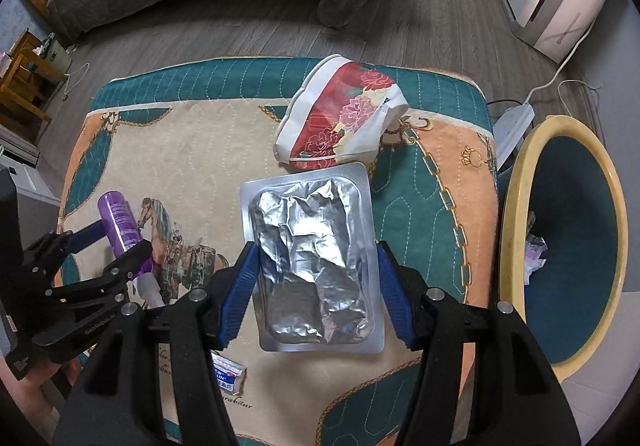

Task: Collect trash
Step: 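Grasp the foil blister pack with right gripper while left grasps the purple bottle, then lift the purple bottle and foil pack and carry them toward the bin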

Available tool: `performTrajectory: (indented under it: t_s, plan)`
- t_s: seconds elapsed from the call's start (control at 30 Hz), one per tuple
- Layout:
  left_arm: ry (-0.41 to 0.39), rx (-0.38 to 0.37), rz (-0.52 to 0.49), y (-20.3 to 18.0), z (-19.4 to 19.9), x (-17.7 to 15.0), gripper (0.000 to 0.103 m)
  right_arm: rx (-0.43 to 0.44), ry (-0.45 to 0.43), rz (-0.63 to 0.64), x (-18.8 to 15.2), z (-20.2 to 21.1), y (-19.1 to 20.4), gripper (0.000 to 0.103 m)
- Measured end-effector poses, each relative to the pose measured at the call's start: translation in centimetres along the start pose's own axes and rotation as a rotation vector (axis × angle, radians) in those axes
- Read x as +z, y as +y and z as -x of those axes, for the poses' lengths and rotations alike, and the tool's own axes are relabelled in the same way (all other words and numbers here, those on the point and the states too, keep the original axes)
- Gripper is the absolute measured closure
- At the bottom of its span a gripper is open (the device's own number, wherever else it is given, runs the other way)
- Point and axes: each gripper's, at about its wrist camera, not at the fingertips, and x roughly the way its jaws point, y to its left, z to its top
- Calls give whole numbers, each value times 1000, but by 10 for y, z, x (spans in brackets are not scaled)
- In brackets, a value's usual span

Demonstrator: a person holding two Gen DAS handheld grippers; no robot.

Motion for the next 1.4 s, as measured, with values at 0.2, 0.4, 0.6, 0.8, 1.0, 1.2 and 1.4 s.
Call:
performTrajectory:
  t_s: [0.2,0.4,0.6,0.8,1.0,1.2,1.4]
  plan:
    - [12,5,-34,0,-6,-1,57,-2,3,4,0,-1,2,45]
    - [6,11,-73,3,-6,-1,61,-12,2,36,-1,0,11,45]
    - [-7,17,-90,7,-5,1,64,-24,7,32,-1,0,13,45]
    - [-9,11,-119,12,-2,0,65,-41,-3,52,-3,7,19,45]
    - [-91,11,-159,3,25,-2,68,-65,-22,44,-7,22,17,45]
    - [-198,-4,-229,-16,63,-1,70,-67,-83,-2,-11,52,8,45]
    - [-317,-64,-286,-41,107,1,70,-53,-184,-80,-19,94,-11,45]
